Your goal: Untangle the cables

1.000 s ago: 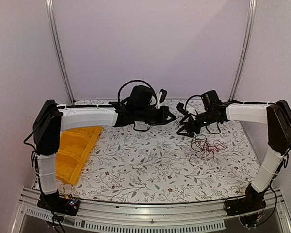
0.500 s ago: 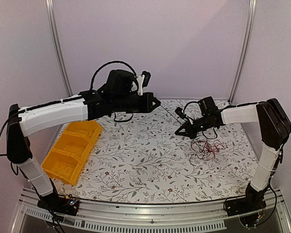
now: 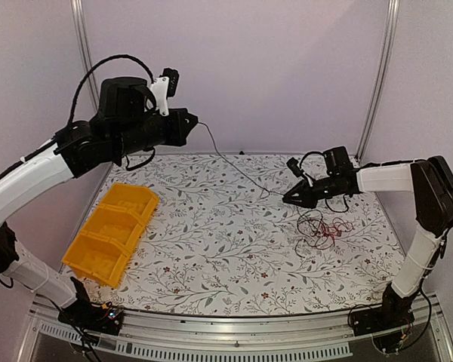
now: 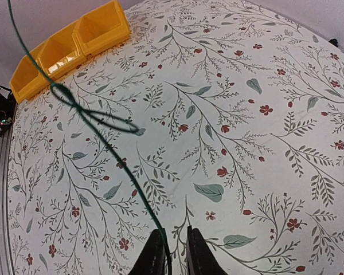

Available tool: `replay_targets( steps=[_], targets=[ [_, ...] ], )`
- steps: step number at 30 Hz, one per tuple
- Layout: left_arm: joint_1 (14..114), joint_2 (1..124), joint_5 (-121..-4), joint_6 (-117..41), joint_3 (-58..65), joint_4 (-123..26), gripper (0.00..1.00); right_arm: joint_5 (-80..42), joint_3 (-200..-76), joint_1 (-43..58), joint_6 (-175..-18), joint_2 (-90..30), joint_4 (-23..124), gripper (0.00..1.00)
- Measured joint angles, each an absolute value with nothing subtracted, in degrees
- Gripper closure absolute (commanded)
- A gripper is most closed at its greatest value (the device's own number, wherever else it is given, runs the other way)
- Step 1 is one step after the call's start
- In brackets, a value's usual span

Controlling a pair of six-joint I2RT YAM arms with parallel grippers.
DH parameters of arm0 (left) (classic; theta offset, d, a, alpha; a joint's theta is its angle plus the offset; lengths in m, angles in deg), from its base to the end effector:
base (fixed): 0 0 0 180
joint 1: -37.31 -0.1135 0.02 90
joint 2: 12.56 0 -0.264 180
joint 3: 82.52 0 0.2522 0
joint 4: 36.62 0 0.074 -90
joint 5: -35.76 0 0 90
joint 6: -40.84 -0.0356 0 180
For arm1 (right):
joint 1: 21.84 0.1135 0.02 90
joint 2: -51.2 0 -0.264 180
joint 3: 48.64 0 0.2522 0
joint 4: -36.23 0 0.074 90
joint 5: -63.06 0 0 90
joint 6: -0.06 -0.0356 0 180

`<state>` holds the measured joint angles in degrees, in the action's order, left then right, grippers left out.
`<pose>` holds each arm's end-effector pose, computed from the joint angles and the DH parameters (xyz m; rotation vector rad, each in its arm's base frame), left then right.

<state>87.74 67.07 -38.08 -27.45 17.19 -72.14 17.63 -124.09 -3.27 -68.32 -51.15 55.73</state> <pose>0.2074 -0.2355 0.4310 0.2672 1.8560 -0.6216 0.3427 0.1415 0.1853 -1.1056 1.9619 0.8868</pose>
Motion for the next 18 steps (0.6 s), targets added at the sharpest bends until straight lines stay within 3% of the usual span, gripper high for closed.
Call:
replay_targets(
  steps=[2,4,5,6,7,8,9,18],
  targets=[
    [86.8,65.6,-35.9,-28.1,17.3,-71.3,1.00,16.2,-123.6,-4.1,-68.5,-50.9,57.0,0.86],
    [86.2,64.1,-34.6,-28.2,17.3,-70.5,1.00,15.1,-122.9,-5.0,-68.5,-50.9,58.4,0.62],
    [86.0,63.6,-34.1,-28.2,17.3,-70.3,1.00,14.7,-122.6,-5.4,-68.7,-50.8,59.2,0.60],
    [85.9,63.1,-33.6,-28.3,17.2,-69.8,1.00,14.1,-122.4,-5.5,-68.8,-50.8,59.9,0.61],
    [85.9,62.8,-33.1,-28.4,17.0,-69.5,1.00,13.5,-122.3,-5.7,-68.6,-50.7,60.4,0.70],
    [85.8,62.6,-32.7,-28.4,16.6,-69.1,1.00,13.4,-122.3,-5.7,-68.4,-50.5,60.9,0.87],
    [85.8,62.5,-32.4,-28.5,16.1,-69.0,1.00,13.1,-122.3,-5.7,-67.9,-50.3,61.3,0.97],
    [84.5,62.4,-31.5,-29.3,12.6,-69.4,1.00,12.6,-122.3,-5.7,-67.8,-48.2,63.3,0.99]
  ],
)
